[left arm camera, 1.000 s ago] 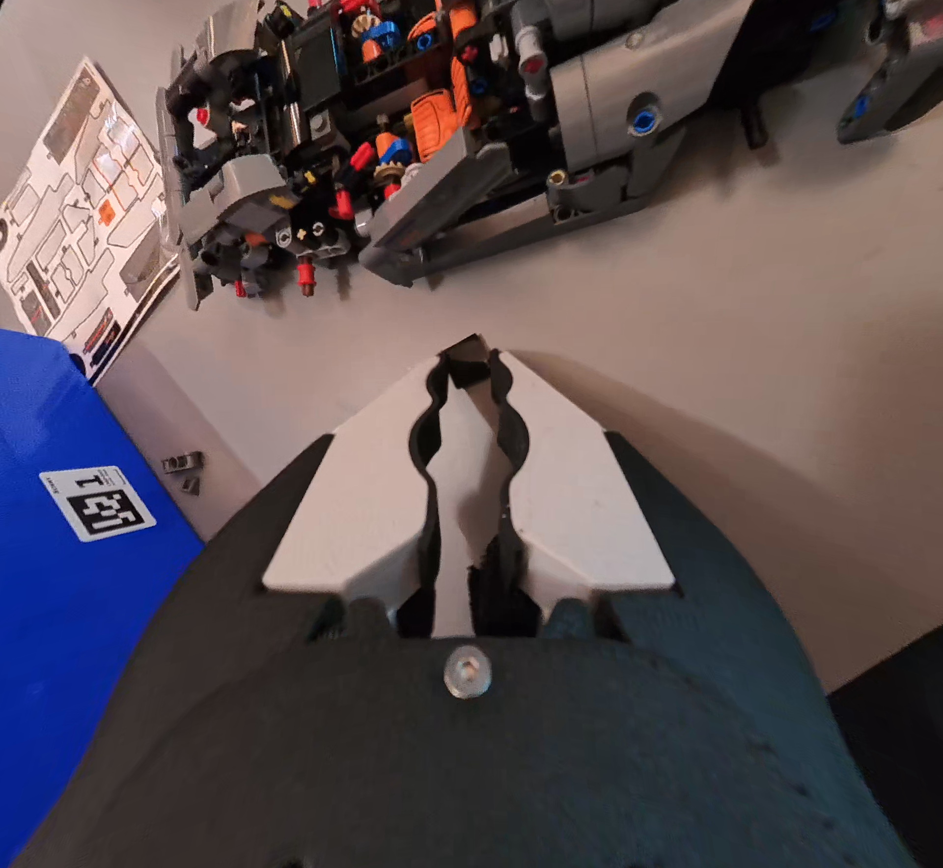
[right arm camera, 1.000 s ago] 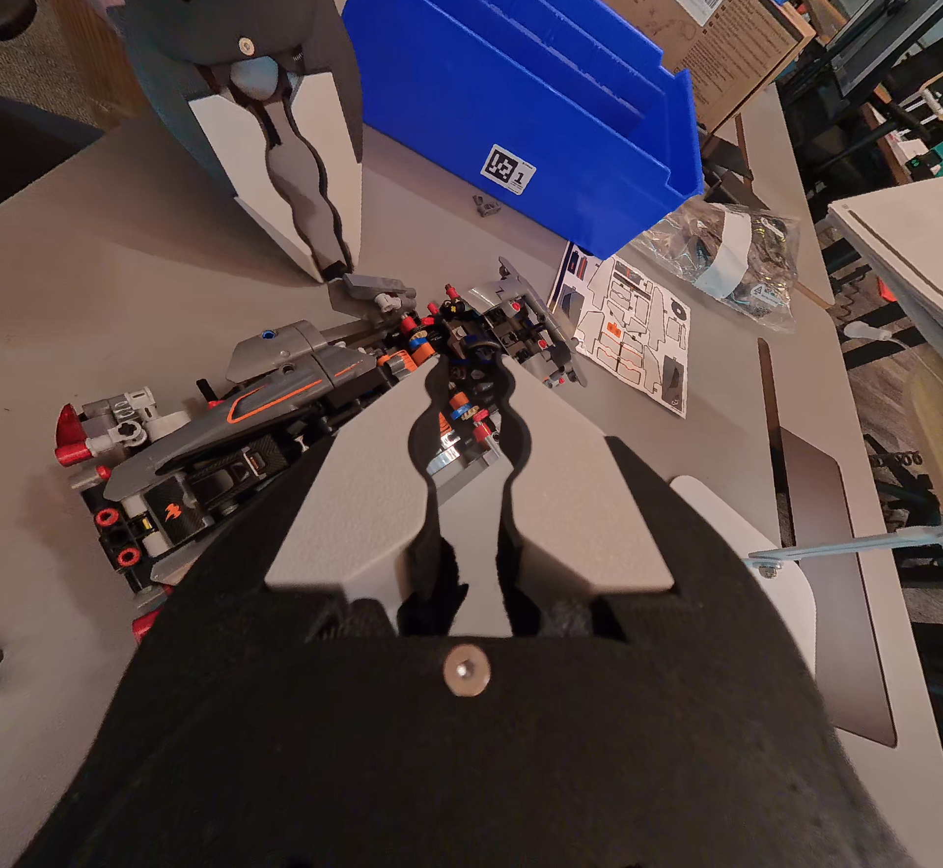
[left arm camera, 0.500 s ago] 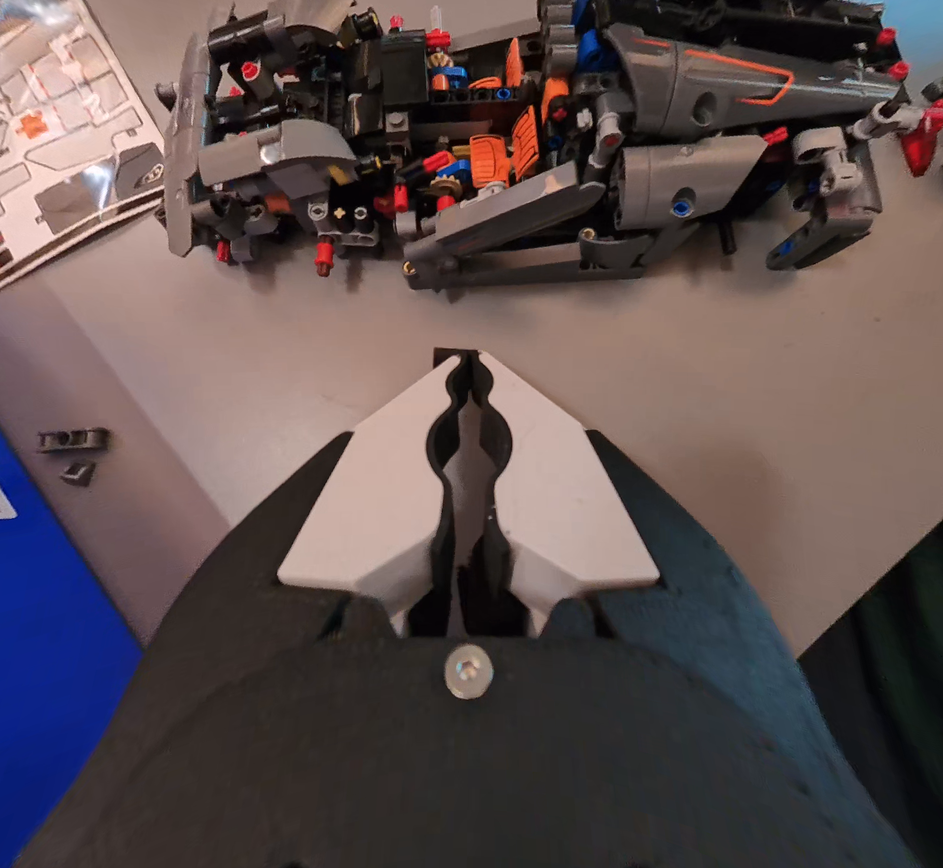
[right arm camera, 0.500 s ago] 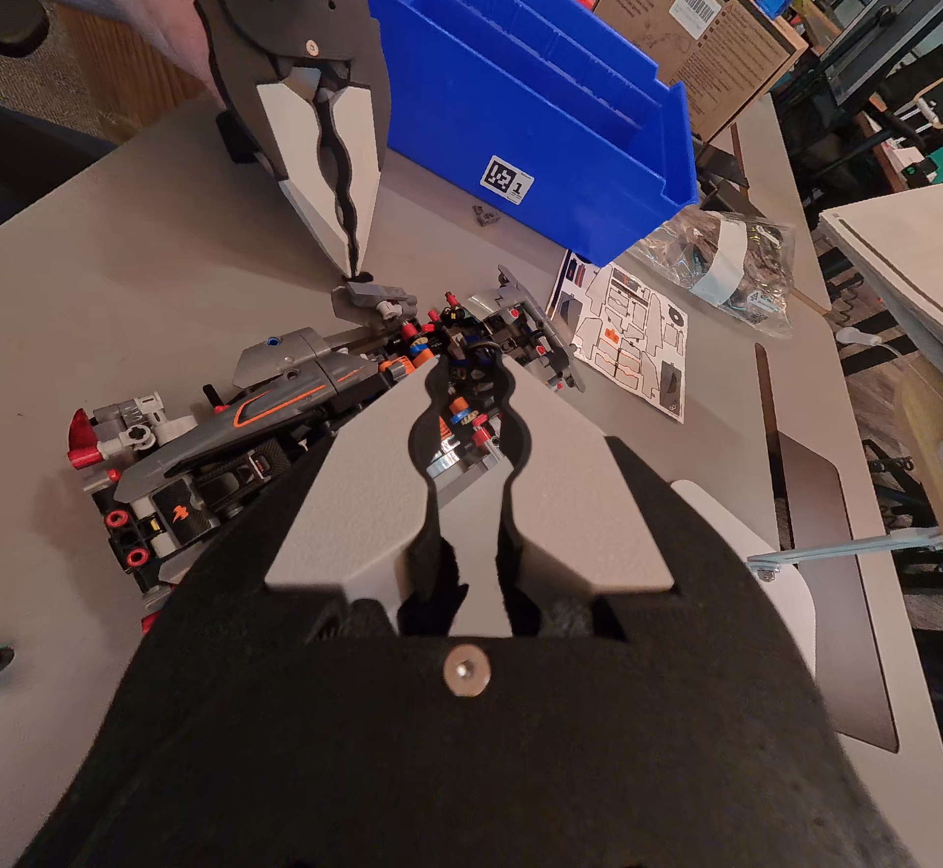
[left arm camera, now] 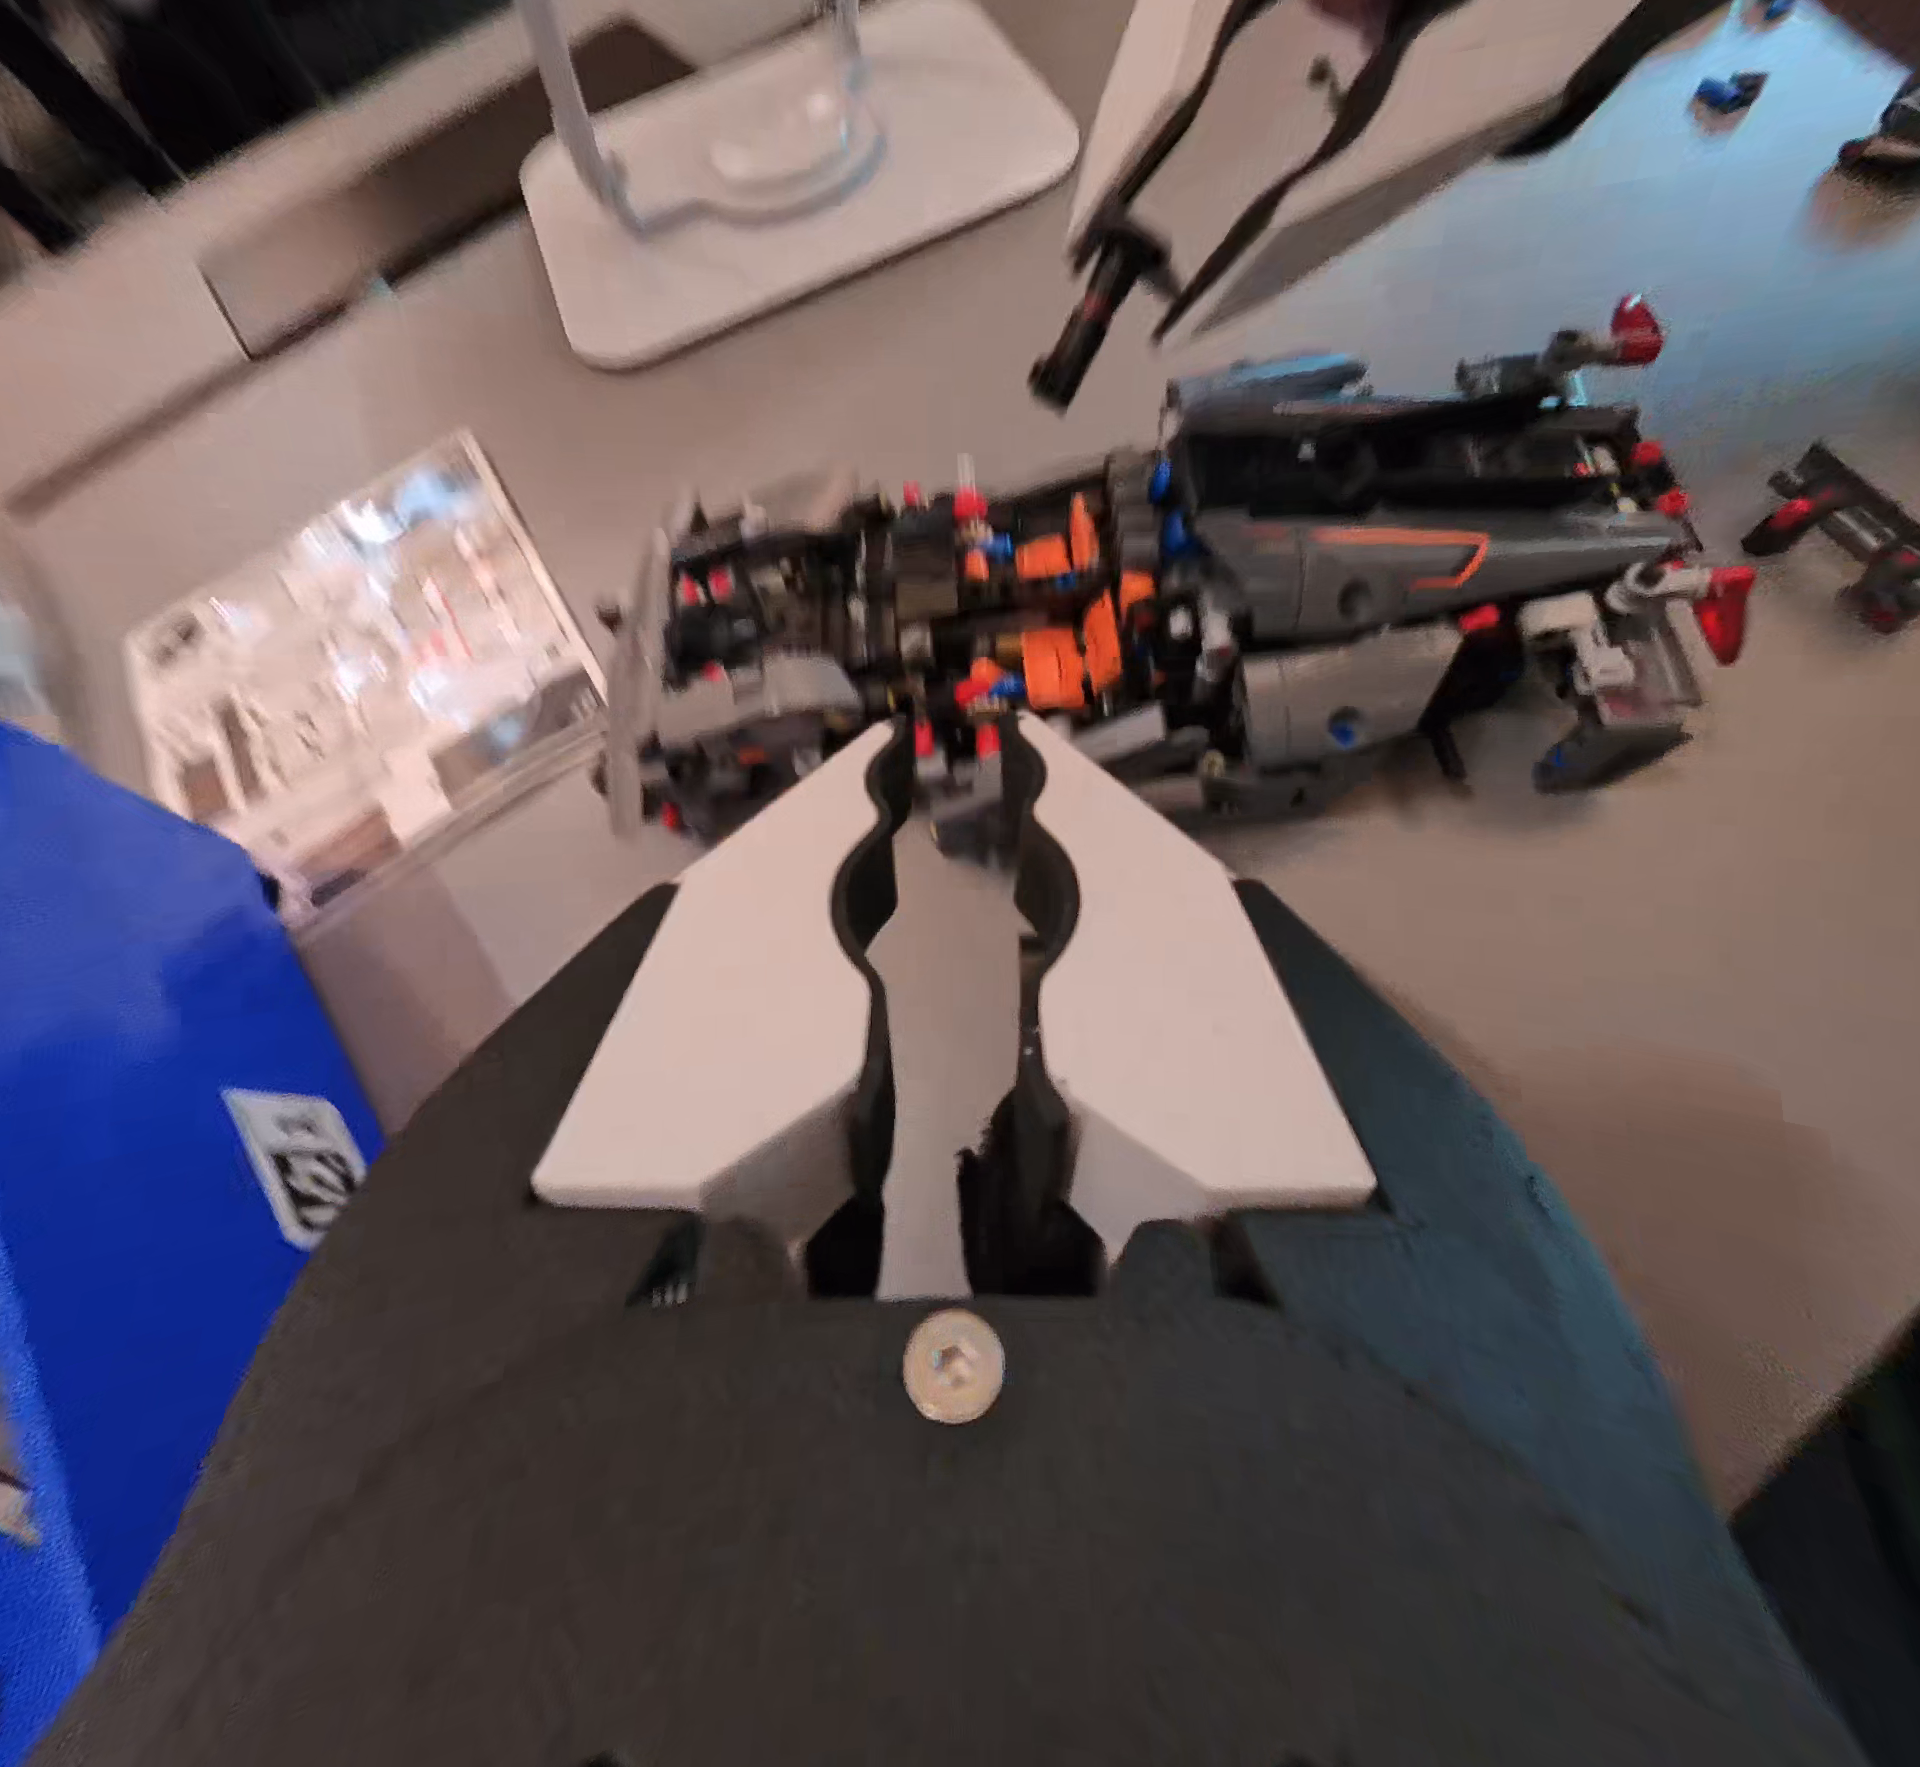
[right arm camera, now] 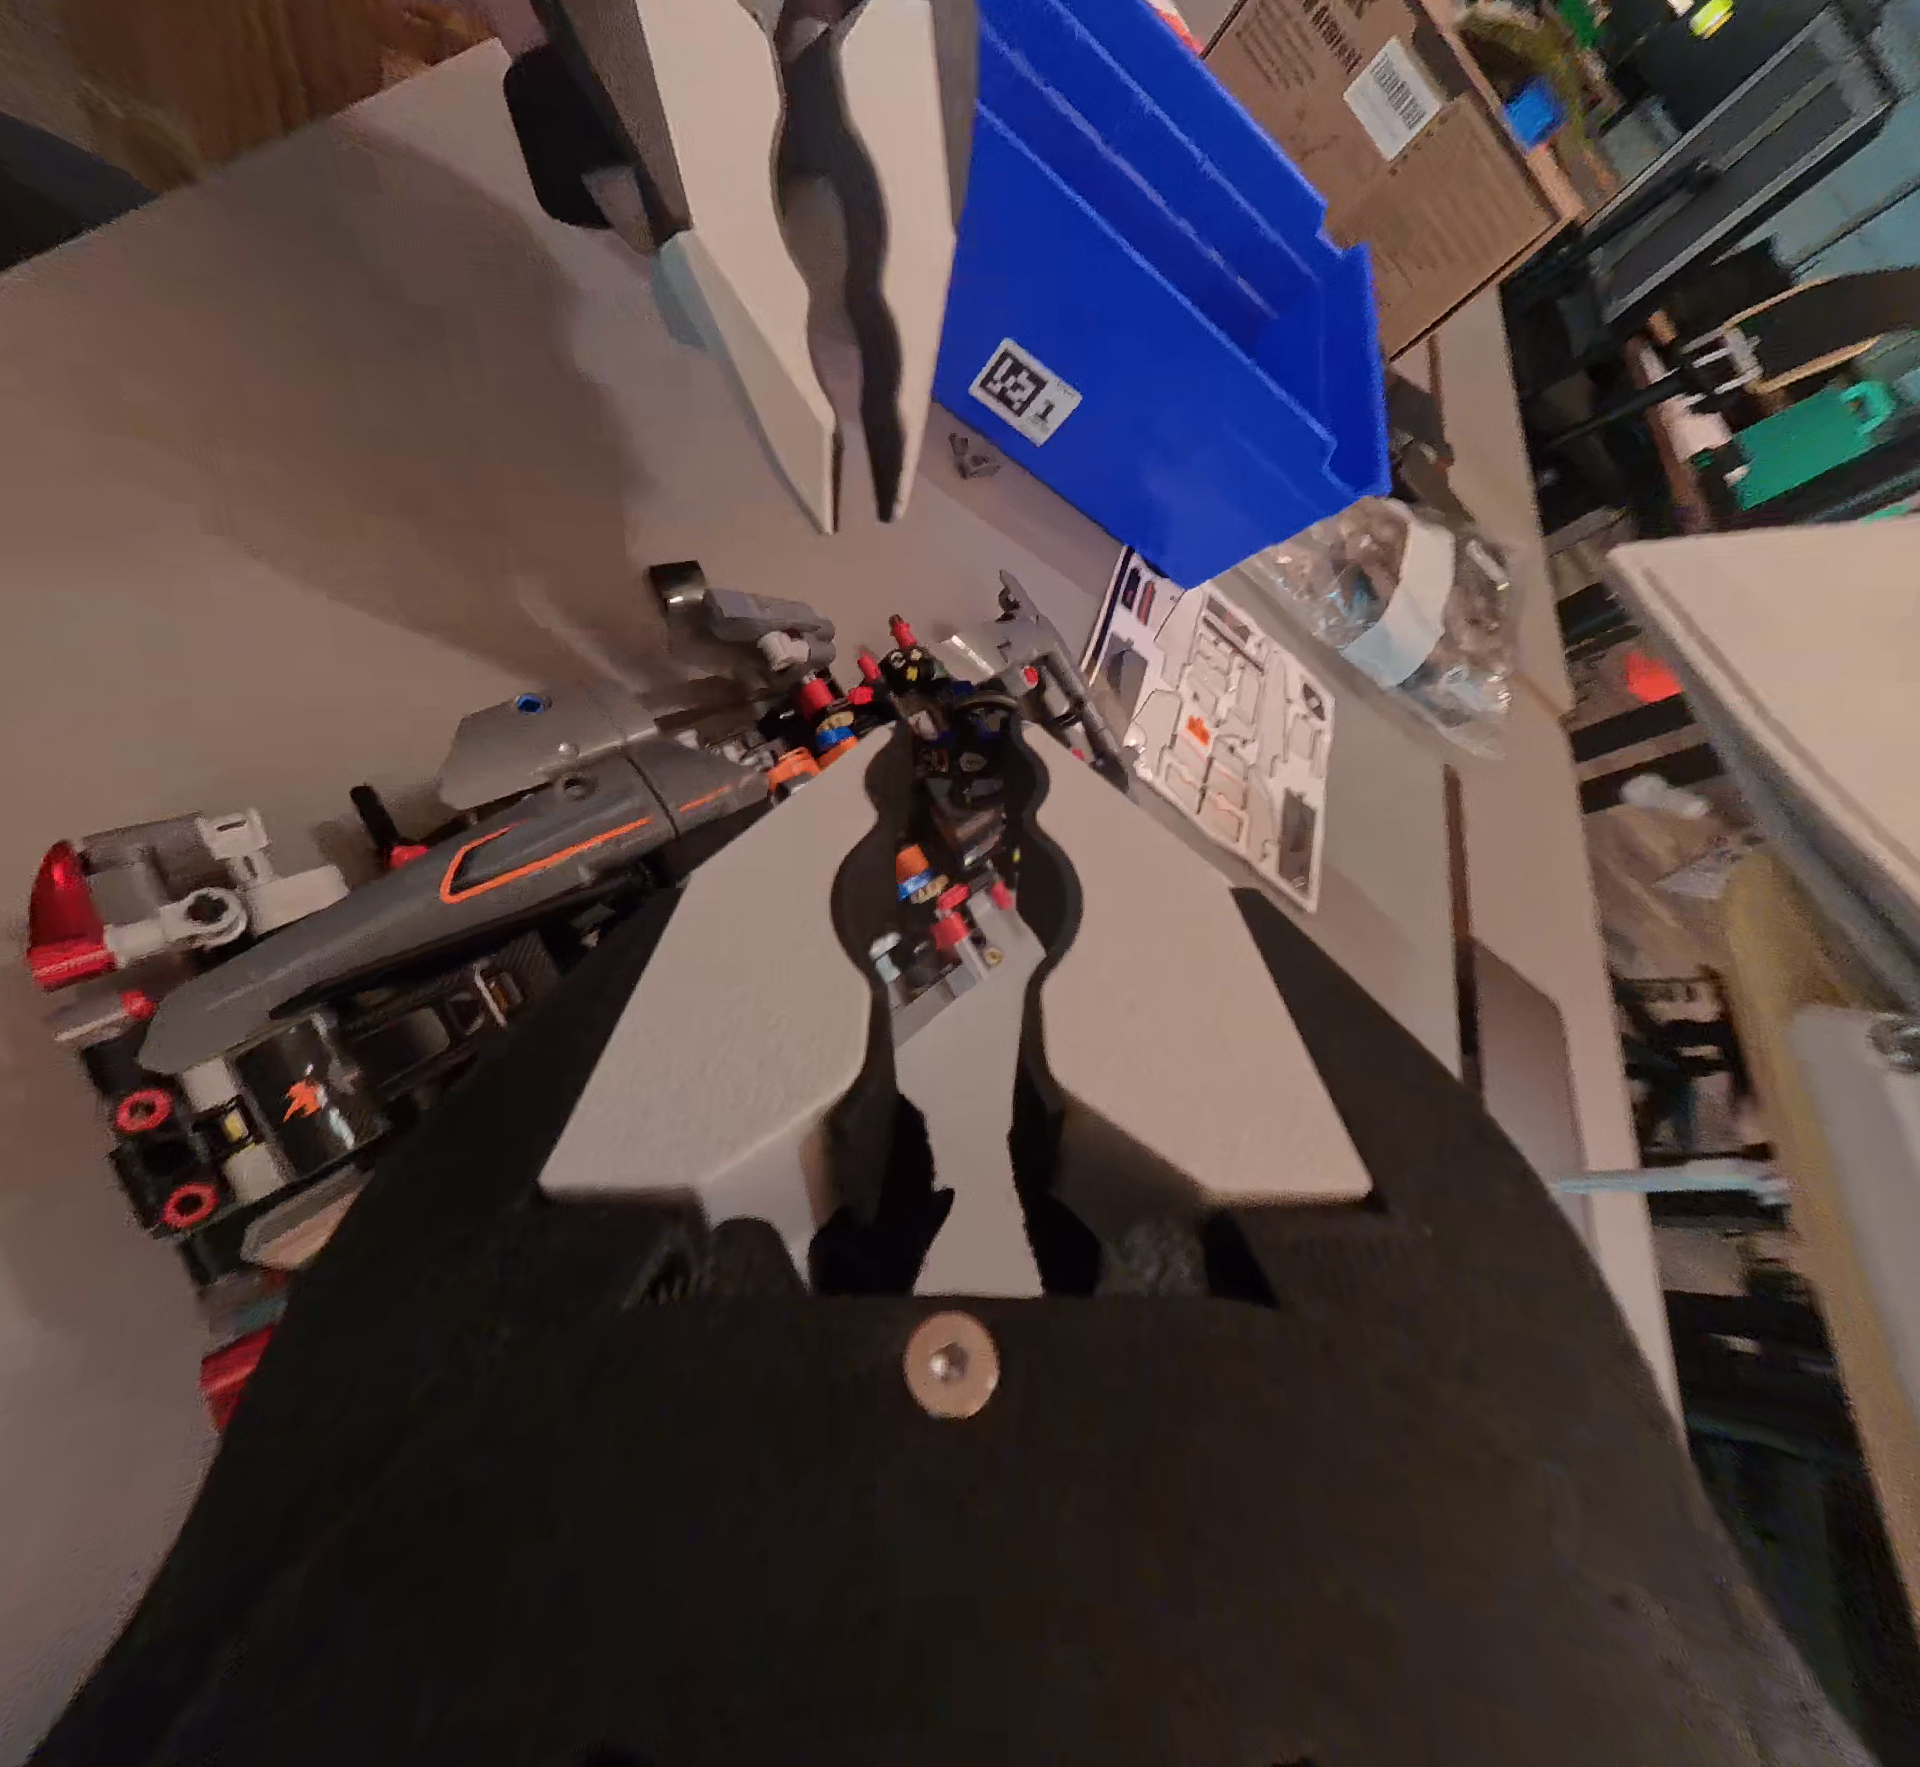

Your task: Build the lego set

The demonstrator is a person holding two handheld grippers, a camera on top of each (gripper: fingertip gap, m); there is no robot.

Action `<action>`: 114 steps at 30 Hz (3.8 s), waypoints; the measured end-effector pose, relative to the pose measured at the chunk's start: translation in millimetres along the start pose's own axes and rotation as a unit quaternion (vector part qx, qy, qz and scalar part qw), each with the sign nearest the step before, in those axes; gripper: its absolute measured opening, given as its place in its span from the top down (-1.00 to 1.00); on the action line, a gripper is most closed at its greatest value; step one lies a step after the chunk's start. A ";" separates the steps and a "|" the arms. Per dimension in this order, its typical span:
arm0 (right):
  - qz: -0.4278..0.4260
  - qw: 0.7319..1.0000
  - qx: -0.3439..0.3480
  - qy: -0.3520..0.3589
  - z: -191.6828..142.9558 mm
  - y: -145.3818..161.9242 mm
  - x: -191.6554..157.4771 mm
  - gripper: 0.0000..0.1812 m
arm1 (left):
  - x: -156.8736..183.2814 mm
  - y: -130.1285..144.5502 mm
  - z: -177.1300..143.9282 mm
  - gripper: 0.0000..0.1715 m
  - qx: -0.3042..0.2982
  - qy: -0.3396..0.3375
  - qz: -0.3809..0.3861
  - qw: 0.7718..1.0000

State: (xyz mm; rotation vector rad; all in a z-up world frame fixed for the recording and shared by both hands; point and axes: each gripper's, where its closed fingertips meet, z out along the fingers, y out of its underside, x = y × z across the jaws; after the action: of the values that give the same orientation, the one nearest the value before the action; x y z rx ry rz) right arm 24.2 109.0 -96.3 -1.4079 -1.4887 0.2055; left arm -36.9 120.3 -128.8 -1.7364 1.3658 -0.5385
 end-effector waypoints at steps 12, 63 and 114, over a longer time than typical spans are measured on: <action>-0.059 0.998 0.022 0.022 2.6 -25.5 -7.4 0.84 | 11.0 -48.0 22.6 0.92 0.029 -0.121 0.269 0.955; 0.038 0.958 0.045 -0.282 -19.9 -35.9 3.5 0.96 | 7.4 -82.6 -3.0 0.93 0.106 -0.178 0.494 0.844; 0.203 0.905 -0.138 -0.347 44.8 30.4 -38.3 0.99 | -2.3 7.7 49.2 0.70 -0.074 0.081 0.251 0.962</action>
State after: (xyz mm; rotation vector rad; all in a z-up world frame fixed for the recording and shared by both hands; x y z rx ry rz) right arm 2.2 109.2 -158.8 -2.0023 -1.8145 0.8607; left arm -4.8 139.2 -162.0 -1.3979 1.9268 -0.3009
